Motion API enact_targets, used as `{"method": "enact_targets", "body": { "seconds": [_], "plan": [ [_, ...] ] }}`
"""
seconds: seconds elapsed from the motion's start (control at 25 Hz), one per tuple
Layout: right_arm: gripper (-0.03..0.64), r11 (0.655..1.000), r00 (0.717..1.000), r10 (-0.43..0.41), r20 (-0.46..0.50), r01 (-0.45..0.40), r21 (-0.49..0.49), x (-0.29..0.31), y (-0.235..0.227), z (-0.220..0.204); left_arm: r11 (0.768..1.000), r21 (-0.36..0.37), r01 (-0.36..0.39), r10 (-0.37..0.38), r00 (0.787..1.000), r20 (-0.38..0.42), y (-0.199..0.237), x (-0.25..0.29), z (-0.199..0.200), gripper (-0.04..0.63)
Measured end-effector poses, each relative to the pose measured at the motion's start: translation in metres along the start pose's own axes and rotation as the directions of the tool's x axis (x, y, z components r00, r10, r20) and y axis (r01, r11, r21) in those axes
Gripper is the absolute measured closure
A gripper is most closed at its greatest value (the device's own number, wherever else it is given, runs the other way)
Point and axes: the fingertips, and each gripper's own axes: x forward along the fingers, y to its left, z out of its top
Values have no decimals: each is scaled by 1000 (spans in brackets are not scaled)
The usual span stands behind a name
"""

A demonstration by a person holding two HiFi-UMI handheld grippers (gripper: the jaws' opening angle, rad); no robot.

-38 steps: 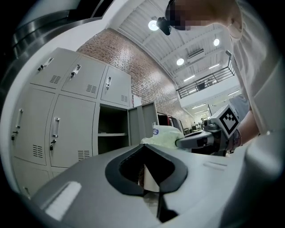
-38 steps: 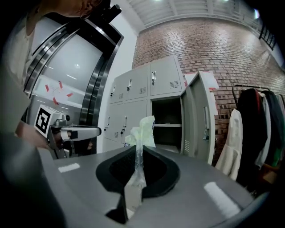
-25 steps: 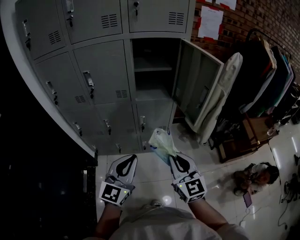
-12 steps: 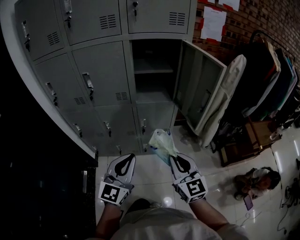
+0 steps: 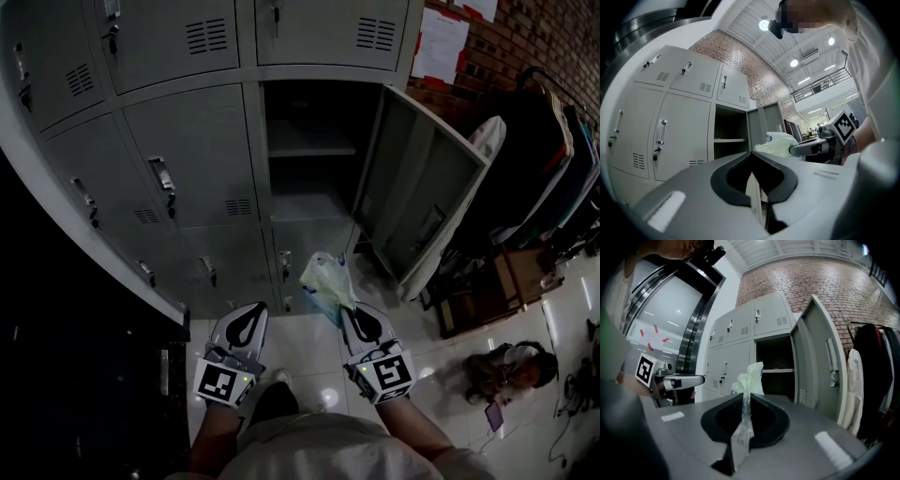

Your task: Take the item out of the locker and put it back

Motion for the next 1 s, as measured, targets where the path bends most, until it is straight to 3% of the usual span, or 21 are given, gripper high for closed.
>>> {"method": "enact_targets", "body": {
  "seconds": [0.32,0.48,0.76,1.0],
  "plan": [
    [600,996,995,-86,48,86,18,93,-25,19,995,24,96,-97,995,14,70,61,-1,597],
    [600,996,994,-92,58,92,5,125,-28,25,994,24,109,-110,993,31,96,83,4,597],
    [600,996,994,-86,63,86,-11,148,-45,35,996,-1,94,-94,995,13,113,108,-8,597],
    [598,984,982,-120,145,137,-113,196,-95,96,991,4,134,-134,991,21,98,130,-5,597]
  ]
}}
